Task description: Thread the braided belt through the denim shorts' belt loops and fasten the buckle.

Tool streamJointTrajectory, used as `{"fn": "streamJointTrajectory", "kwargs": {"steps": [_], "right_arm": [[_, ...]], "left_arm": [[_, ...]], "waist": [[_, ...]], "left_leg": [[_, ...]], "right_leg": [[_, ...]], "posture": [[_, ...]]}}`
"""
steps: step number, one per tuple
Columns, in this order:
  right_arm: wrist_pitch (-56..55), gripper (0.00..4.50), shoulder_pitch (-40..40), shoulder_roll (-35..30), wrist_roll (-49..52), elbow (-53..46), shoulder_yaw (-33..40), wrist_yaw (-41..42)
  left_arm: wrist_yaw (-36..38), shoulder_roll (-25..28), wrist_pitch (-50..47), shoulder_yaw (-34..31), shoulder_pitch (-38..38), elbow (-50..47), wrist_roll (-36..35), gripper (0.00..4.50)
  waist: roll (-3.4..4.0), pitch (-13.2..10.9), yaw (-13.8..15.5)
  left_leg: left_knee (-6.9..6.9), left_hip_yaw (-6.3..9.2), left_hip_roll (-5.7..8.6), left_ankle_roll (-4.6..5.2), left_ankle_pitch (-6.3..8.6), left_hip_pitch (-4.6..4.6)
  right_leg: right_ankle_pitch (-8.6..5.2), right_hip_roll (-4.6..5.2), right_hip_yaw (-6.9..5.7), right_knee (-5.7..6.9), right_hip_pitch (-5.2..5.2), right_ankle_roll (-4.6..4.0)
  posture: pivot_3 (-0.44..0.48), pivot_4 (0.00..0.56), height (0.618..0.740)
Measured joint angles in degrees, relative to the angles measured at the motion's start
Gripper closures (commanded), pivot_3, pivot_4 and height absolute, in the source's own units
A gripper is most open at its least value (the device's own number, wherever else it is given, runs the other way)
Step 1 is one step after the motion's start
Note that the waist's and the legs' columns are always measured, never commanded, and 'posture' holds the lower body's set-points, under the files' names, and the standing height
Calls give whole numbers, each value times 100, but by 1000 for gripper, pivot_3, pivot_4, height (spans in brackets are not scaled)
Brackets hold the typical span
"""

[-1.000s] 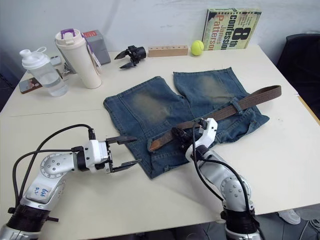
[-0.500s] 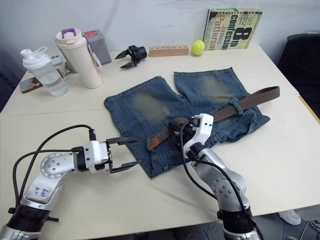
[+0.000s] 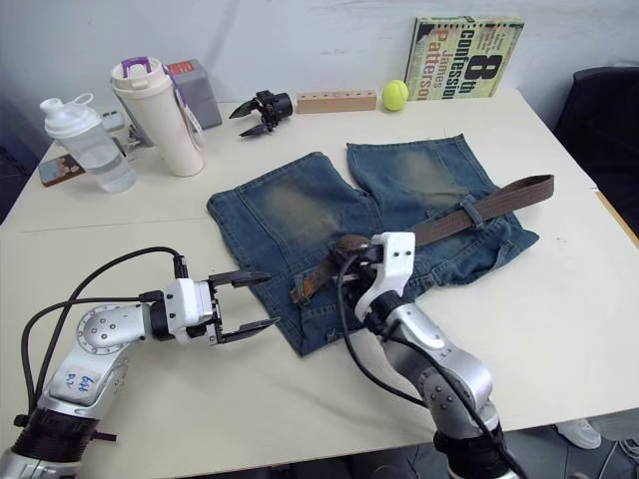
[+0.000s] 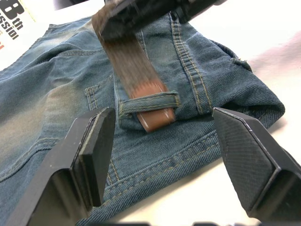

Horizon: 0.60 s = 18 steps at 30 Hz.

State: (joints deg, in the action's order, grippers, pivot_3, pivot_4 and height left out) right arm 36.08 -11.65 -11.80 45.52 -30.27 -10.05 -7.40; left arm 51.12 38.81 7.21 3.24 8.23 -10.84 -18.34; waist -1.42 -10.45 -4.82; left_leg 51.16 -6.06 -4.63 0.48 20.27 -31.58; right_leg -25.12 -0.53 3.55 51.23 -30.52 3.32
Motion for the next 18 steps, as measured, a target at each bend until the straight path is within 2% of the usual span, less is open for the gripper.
{"fn": "streamJointTrajectory", "kwargs": {"steps": [9, 11, 14, 18], "right_arm": [[176, 4500, 84, 192, -557, 416, -296, 202], [642, 4500, 29, 370, -54, 547, -19, 127], [1163, 4500, -117, 642, 670, 762, 517, -124], [1619, 4500, -355, 728, 1388, 1016, 1044, -201]], "left_arm": [[30, -2, -14, -5, 0, 3, 62, 896], [72, 11, 351, -3, 10, 77, 302, 896], [197, 66, 1392, 34, 81, 371, 822, 896], [-16, 87, 3220, 121, 383, 1122, 1861, 896]], "waist": [[0, 0, 5], [-9, 5, -1], [-46, 28, -6], [-89, 55, -3]], "left_leg": [[0, 2, 0, -5, 3, 0], [1, 2, -2, -7, 3, 4], [1, 0, -7, -16, 6, 21], [-4, 3, -11, -27, 14, 30]], "right_leg": [[-4, 0, -3, 1, 0, -5], [-4, 0, -3, 5, 3, -6], [-10, -2, -5, 13, 11, -18], [-19, -2, -9, 13, 15, -36]], "posture": [[0, 150, 657], [0, 150, 657], [0, 150, 657], [0, 150, 657]]}}
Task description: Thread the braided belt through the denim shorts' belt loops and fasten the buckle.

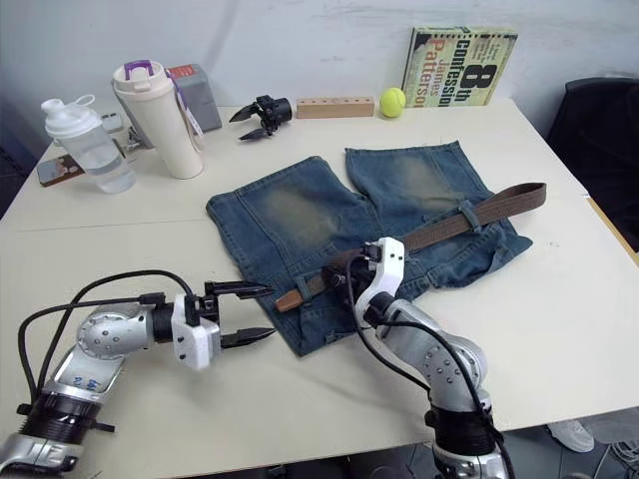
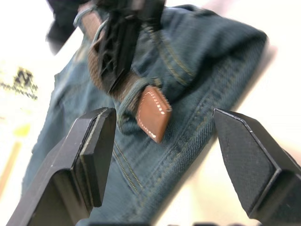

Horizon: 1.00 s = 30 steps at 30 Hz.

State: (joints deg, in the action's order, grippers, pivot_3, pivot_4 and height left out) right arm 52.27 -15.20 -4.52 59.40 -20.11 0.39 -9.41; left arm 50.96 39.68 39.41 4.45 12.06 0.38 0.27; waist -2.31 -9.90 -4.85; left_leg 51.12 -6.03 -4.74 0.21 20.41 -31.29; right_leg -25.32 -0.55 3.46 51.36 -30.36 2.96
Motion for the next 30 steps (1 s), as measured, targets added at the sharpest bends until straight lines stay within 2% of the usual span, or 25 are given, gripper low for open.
{"fn": "streamJointTrajectory", "kwargs": {"steps": [1, 2, 5, 9, 10, 11, 12, 15, 18, 19, 23, 25, 26, 28, 30], "right_arm": [[49, 4500, -19, 4, 46, 16, 35, -15], [214, 4500, -81, -33, 103, 29, 98, -45], [373, 4500, -120, -13, 173, 39, 144, -127], [449, 4500, -134, 16, 204, 41, 160, -176], [468, 4500, -136, 44, 213, 40, 181, -189], [492, 4500, -137, 58, 218, 37, 196, -197], [524, 4500, -142, 65, 225, 34, 213, -212], [533, 4500, -142, 77, 225, 32, 226, -247], [552, 4500, -141, 91, 227, 14, 244, -273], [554, 4500, -142, 91, 227, 14, 246, -283], [593, 4500, -160, 94, 225, 9, 246, -321], [649, 3678, -162, 118, 247, 0, 262, -388], [652, 3520, -153, 190, 297, 0, 318, -451], [653, 2718, -117, 319, 440, -10, 458, -556], [662, 1686, 43, 357, 777, -14, 601, -684]], "left_arm": [[-23, -1, 163, 6, 31, 65, 81, 896], [-248, -74, 741, -4, 133, 290, 428, 896], [-850, -357, 1648, -116, 396, 702, 1161, 896], [-1181, -427, 1985, -117, 556, 910, 1599, 896], [-1289, -435, 2069, -117, 567, 992, 1738, 1434], [-1370, -461, 2140, -115, 565, 1088, 1853, 1616], [-1522, -498, 2233, -115, 564, 1209, 2020, 2086], [-1724, -503, 2331, -112, 596, 1298, 2243, 3007], [-1904, -502, 2354, -110, 659, 1413, 2403, 4297], [-1957, -496, 2380, -110, 713, 1412, 2436, 4421], [-2137, -456, 2451, -105, 791, 1392, 2471, 4421], [-2262, -435, 2497, -102, 789, 1393, 2603, 4500], [-2312, -423, 2511, -102, 787, 1391, 2662, 4500], [-2413, -396, 2534, -98, 785, 1389, 2736, 4500], [-2527, -362, 2566, -84, 771, 1388, 2799, 4500]], "waist": [[-1, 1, 1], [-5, 4, 2], [-9, 6, 6], [-9, 7, -3], [-8, 8, -8], [-8, 7, -10], [-9, 8, -5], [-11, 9, 2], [-12, 10, 8], [-13, 11, 11], [13, 40, 13], [26, 51, 12], [28, 53, 12], [32, 55, 10], [34, 54, 10]], "left_leg": [[-1, 0, 0, 0, 0, 0], [-3, 0, -1, 0, 1, 0], [-6, 0, -1, 0, 0, -1], [-9, -1, -1, 0, 0, 0], [-12, -2, -1, 0, 0, 0], [-14, -1, -1, 0, 0, 0], [-14, 1, -2, -1, 0, 0], [-13, 0, -2, -1, 0, 1], [-13, 1, -2, -1, 0, -1], [-13, 1, -2, -1, 0, 1], [-13, 0, -2, -4, 2, 1], [-13, 1, -2, -5, 3, 0], [-14, 1, -2, -5, 3, 1], [-14, 1, -2, -5, 3, 0], [-14, 1, -2, -7, 4, 0]], "right_leg": [[1, 0, -1, 0, 0, 1], [3, 1, 0, 0, 0, 7], [5, 1, -2, 1, 0, 11], [6, 0, -1, 1, 0, 13], [6, 0, -1, 2, -1, 13], [6, 0, -2, 3, -2, 13], [5, 0, -5, 6, -2, 13], [5, 0, -5, 6, -1, 13], [5, 1, -7, 6, -1, 13], [5, 1, -7, 6, 1, 13], [4, 2, -6, 5, 2, 16], [3, 1, -7, 5, 2, 18], [3, 1, -7, 5, 2, 18], [2, 1, -7, 6, 2, 19], [2, 1, -7, 7, 1, 20]], "posture": [[0, 150, 657], [0, 150, 657], [0, 150, 657], [0, 150, 657], [0, 150, 657], [0, 150, 657], [0, 150, 657], [0, 150, 657], [0, 150, 657], [0, 150, 657], [0, 150, 657], [0, 150, 657], [0, 150, 657], [0, 150, 657], [0, 150, 657]]}}
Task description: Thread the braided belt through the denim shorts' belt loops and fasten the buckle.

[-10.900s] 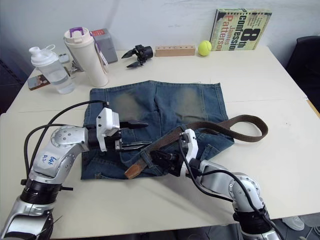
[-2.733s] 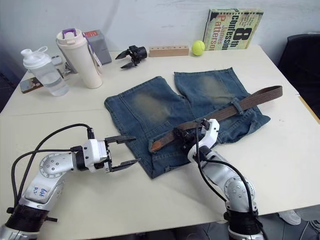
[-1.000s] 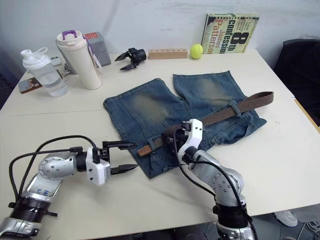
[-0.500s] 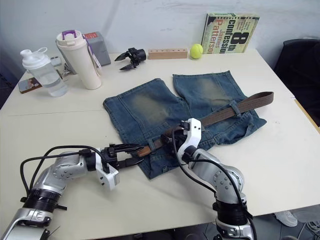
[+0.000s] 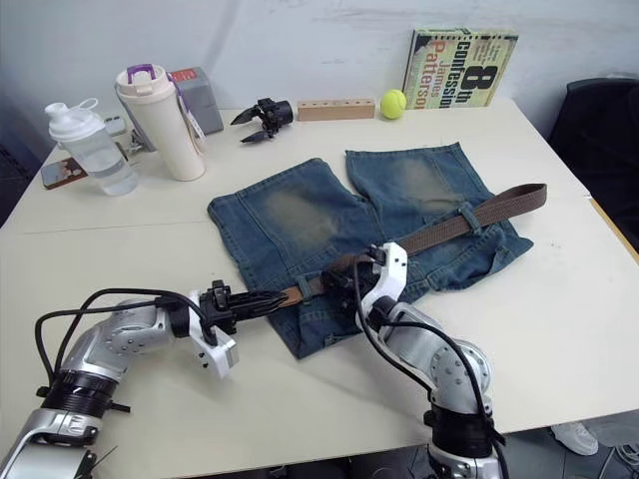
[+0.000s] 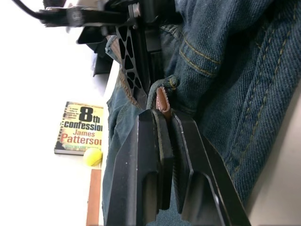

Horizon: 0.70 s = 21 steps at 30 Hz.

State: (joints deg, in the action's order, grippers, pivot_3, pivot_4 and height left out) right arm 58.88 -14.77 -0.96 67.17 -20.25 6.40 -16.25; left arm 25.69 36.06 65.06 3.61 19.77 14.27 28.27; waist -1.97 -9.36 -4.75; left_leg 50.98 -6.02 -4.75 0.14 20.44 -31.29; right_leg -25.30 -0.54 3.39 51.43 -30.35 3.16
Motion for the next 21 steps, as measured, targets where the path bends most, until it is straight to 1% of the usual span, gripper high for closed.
{"fn": "streamJointTrajectory", "kwargs": {"steps": [1, 4, 5, 6, 7, 8, 10, 11, 12, 14, 16, 19, 21], "right_arm": [[12, 1279, 36, -2, 154, -24, 62, -23], [140, 1279, 97, -88, 541, -226, 164, -185], [335, 1279, 226, -724, 893, -536, 195, -86], [497, 1279, 328, -1333, 1003, -771, 399, 69], [582, 1279, 424, -2085, 869, -1177, 548, 558], [597, 1812, 442, -2494, 758, -1462, 560, 873], [375, 2458, 624, -3160, 128, -1873, 292, 1404], [209, 3041, 778, -3521, -444, -1970, -46, 1717], [146, 3365, 824, -3658, -691, -1978, -225, 1835], [-184, 4399, 865, -4003, -1598, -1973, -944, 2136], [-538, 4399, 811, -3960, -2280, -1893, -1375, 2237], [-722, 4399, 679, -3552, -2726, -1587, -1554, 2215], [-701, 4399, 645, -3455, -2845, -1548, -1622, 2221]], "left_arm": [[-24, 13, 3, 11, 1, 0, 14, 4500], [-117, 44, 0, 40, -1, 0, 54, 4500], [-200, 53, -1, 96, 6, -14, 66, 4500], [-250, 111, 7, 96, -24, -13, 51, 4500], [-280, 154, 9, 98, -40, -6, 49, 4500], [-305, 220, 8, 115, -46, 1, 50, 4500], [-368, 251, -14, 153, -44, 13, 70, 4500], [-435, 266, -19, 175, -46, 18, 76, 4500], [-455, 269, -18, 187, -46, 17, 76, 4500], [-510, 279, -20, 212, -46, 17, 77, 4500], [-565, 286, -42, 242, -47, 16, 82, 4500], [-659, 334, -54, 267, -81, 14, 90, 4500], [-745, 443, 0, 263, -143, 14, 87, 4500]], "waist": [[4, -2, -1], [16, -8, -4], [29, -16, 7], [35, -20, 25], [44, -26, 34], [47, -26, 11], [51, -24, 7], [51, -24, 11], [51, -24, 12], [52, -24, 10], [49, -23, 11], [41, -18, 0], [35, -14, -14]], "left_leg": [[0, -2, 0, -1, 0, -1], [1, -3, 0, -1, 0, -1], [3, -4, 2, -1, 3, -6], [6, -6, 7, 3, 6, -9], [4, -6, 7, 3, 7, -9], [0, -5, 6, 3, 6, -1], [-10, 1, 3, -2, 4, 6], [-16, 5, 3, -4, 2, 4], [-19, 3, 3, -4, 2, 4], [-22, -1, 3, -4, 2, 3], [-23, 0, 3, -4, 1, 5], [-22, 1, 2, -3, 1, 15], [-23, 1, 0, -4, 2, 20]], "right_leg": [[0, 0, 1, 0, -1, 0], [0, 0, 3, 1, -2, 1], [-3, 2, 2, -1, -3, 8], [-6, 8, 3, -3, -3, 14], [-5, 7, 5, -9, -2, 16], [-5, 4, 6, -9, 0, 16], [-5, 2, 3, -14, 5, 16], [-5, 2, -1, -23, 5, 17], [-5, 2, 0, -27, 5, 17], [-2, 5, 2, -38, 7, 22], [1, 6, 2, -48, 13, 26], [4, 5, 0, -53, 30, 26], [3, 5, 0, -52, 33, 24]], "posture": [[0, 150, 657], [0, 150, 657], [0, 150, 657], [0, 150, 657], [0, 150, 657], [0, 150, 657], [0, 150, 657], [0, 150, 657], [0, 150, 657], [0, 150, 657], [0, 150, 657], [0, 150, 657], [0, 150, 657]]}}
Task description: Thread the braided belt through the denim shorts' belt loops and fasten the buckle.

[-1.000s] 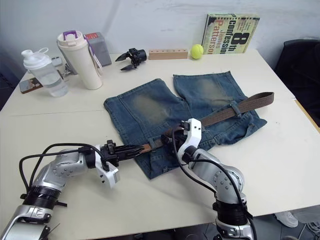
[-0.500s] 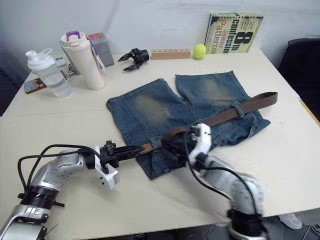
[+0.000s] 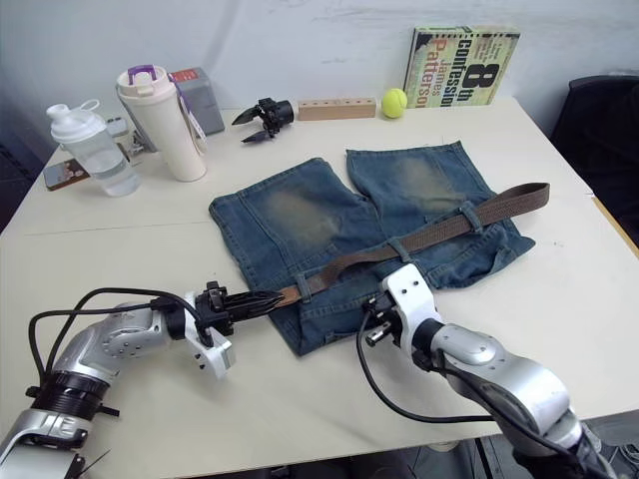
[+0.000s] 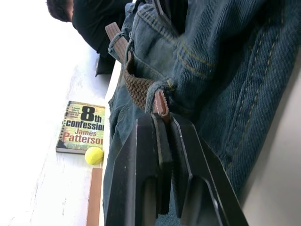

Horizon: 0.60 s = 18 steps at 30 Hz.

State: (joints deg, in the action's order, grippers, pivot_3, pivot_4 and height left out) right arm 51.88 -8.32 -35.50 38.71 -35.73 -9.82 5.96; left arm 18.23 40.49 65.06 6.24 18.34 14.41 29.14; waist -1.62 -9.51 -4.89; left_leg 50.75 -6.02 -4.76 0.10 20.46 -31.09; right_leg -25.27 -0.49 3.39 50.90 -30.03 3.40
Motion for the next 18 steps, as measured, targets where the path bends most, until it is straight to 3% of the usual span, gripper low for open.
{"fn": "streamJointTrajectory", "kwargs": {"steps": [3, 6, 7, 11, 16, 18], "right_arm": [[107, 4399, -15, 128, -117, 5, -57, 30], [205, 4399, -38, 337, -171, 38, -74, 84], [208, 4399, -39, 358, -171, 39, -67, 87], [303, 4399, -123, 564, -182, 75, -77, 146], [354, 4399, -159, 685, -270, 102, -85, 229], [358, 4399, -202, 763, -321, 170, -105, 261]], "left_arm": [[-207, 411, 351, -55, -175, 229, 0, 4500], [-737, 1453, 1282, -335, -405, 1246, 171, 4500], [-785, 1567, 1356, -367, -417, 1380, 228, 4500], [-1806, 2643, 1758, -509, -547, 2573, 1194, 4500], [-4170, 3747, 1349, 201, -613, 3325, 2904, 4500], [-5596, 4113, 674, 943, -413, 3697, 3770, 4500]], "waist": [[-23, 14, -30], [-31, 21, -71], [-31, 21, -75], [-31, 22, -150], [-59, 37, -165], [-56, 45, -175]], "left_leg": [[-11, -3, -15, -9, 5, 21], [-47, -25, -37, -37, 20, 81], [-52, -25, -37, -42, 23, 92], [-66, -49, -74, -62, 33, 103], [-73, -72, -98, -78, 41, 103], [-73, -91, -104, -83, 44, 113]], "right_leg": [[-2, -2, -8, 0, 9, -14], [-12, -1, -12, -6, 35, -39], [-16, -1, -13, -8, 39, -41], [-21, -2, -33, -13, 26, -50], [-16, 4, -46, -14, -9, -57], [-13, 14, -52, -14, -35, -47]], "posture": [[0, 150, 657], [0, 150, 657], [0, 150, 657], [0, 150, 657], [0, 150, 657], [0, 150, 657]]}}
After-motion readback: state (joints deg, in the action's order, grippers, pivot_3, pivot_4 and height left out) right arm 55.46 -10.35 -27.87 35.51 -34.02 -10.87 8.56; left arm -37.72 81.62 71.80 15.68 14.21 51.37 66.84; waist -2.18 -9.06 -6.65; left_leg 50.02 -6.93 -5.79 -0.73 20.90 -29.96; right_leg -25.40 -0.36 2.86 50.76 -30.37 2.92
